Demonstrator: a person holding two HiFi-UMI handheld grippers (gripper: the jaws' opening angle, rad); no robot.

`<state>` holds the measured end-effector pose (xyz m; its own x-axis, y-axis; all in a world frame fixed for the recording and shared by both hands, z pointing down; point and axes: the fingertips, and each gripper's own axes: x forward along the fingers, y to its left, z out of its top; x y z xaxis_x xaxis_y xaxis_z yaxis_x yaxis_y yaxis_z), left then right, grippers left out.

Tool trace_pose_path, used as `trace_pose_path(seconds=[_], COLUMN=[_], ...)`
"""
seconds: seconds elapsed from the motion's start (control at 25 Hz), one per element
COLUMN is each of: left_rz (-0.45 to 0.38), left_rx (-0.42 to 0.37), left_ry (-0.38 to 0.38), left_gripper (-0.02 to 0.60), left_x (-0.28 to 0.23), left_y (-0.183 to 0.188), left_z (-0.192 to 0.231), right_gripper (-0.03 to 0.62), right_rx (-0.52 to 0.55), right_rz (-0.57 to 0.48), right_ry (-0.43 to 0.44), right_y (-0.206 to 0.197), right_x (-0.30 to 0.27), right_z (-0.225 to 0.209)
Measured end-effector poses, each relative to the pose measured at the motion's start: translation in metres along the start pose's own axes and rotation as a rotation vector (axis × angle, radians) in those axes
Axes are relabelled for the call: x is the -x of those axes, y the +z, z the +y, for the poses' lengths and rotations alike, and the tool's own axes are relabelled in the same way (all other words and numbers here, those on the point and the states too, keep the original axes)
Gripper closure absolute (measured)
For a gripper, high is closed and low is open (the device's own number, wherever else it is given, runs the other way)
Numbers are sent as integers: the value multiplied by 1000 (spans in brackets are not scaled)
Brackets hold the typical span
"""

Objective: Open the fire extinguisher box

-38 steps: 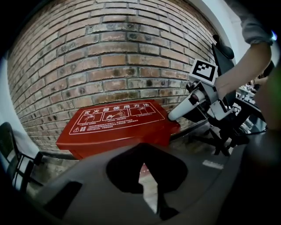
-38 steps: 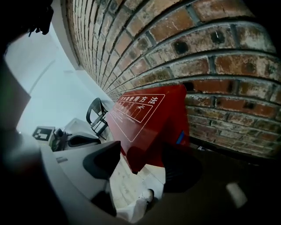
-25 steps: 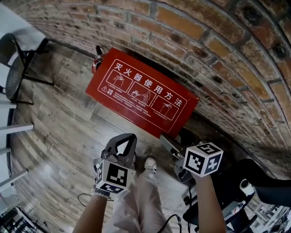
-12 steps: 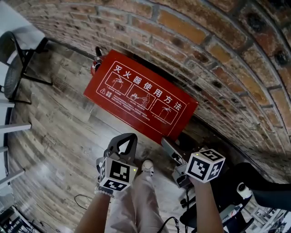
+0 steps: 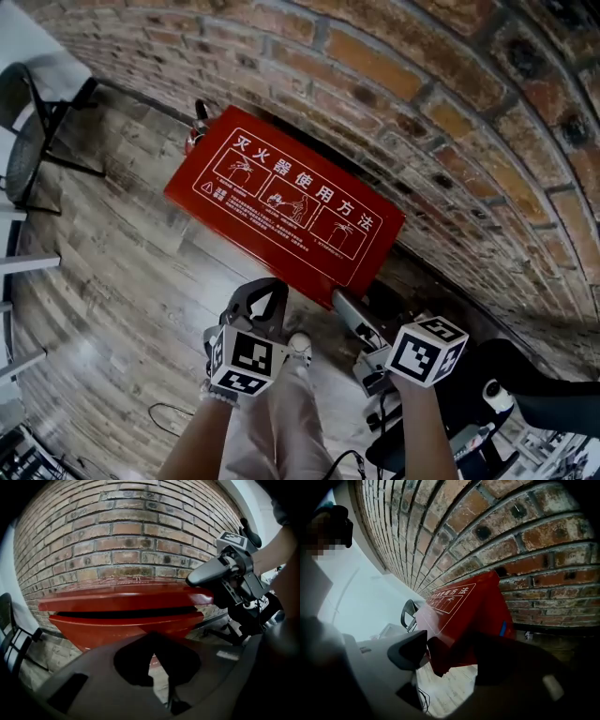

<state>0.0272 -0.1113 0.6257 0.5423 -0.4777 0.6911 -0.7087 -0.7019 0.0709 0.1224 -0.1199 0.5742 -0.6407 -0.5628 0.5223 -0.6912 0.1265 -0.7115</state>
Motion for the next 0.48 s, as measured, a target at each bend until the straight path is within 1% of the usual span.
trace_pose_path(seconds=[0.2,0.32,0.48], left_rz=[11,18,17], left_rx=[-4,-19,-15], left_ry=[2,-1,0], left_gripper=[584,584,584], left_x=[2,2,2], left_y=[-5,-4,-5], left_z=[-1,-1,-2], right_gripper=[276,273,261], right_rx=[-25,-49,-83], right_rz=[-17,-39,-71], right_ry=[16,40,77], right_y=[4,10,18], right_x=[4,8,15], right_z=[5,10,17])
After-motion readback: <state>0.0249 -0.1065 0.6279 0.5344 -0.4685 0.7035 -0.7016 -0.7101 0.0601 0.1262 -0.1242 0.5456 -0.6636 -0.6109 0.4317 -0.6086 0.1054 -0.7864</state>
